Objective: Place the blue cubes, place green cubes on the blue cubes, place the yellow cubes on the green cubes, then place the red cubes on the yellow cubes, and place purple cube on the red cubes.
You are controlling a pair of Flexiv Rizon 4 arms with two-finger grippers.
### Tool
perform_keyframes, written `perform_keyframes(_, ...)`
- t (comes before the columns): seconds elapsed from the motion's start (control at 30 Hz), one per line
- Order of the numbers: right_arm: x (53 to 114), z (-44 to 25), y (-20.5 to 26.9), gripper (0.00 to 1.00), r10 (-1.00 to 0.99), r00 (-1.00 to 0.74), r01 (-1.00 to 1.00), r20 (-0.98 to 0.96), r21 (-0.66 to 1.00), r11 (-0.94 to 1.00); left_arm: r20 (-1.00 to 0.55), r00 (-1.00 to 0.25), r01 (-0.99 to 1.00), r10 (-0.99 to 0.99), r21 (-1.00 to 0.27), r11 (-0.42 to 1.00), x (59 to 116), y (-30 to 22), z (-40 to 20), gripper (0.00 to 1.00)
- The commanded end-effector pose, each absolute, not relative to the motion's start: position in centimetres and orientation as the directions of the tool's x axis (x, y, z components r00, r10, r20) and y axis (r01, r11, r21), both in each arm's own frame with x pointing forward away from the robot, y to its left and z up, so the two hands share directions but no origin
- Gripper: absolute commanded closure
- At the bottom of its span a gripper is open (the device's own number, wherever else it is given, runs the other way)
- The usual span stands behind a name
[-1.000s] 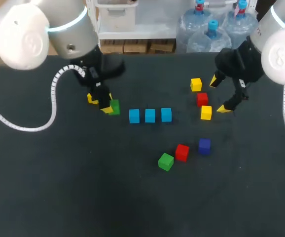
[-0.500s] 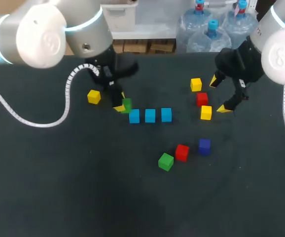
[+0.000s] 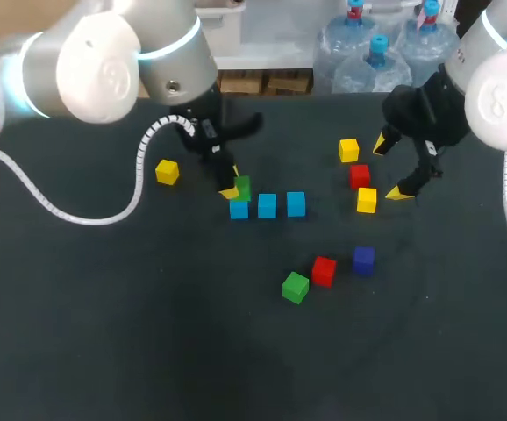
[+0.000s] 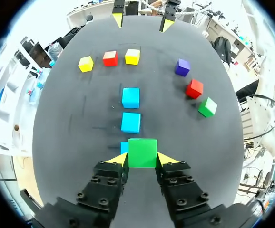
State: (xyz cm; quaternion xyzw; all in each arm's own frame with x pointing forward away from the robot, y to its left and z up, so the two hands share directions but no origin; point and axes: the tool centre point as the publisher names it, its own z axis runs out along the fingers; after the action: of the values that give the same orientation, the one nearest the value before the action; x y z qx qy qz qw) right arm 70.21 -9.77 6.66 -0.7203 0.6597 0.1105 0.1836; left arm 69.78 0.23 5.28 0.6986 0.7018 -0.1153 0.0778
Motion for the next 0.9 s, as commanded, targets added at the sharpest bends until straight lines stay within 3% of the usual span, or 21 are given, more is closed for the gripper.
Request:
perform_keyframes(0.03, 70.3, 6.6, -9.8, 0.00, -0.909, 0.106, -0.991, -0.403, -0.118, -0.063, -0.263, -0.005, 0.998, 0.965, -0.057, -0.011, 70.3, -0.6, 5.1, 1.00)
perform_keyframes(0.9, 70.3, 6.6, -9.8, 0.00, -0.909, 0.106, -0.991, -0.403, -0.118, -0.063, -0.257, 0.004, 0.997, 0.966, -0.075, -0.024, 71.0, -1.5, 3.5, 1.00)
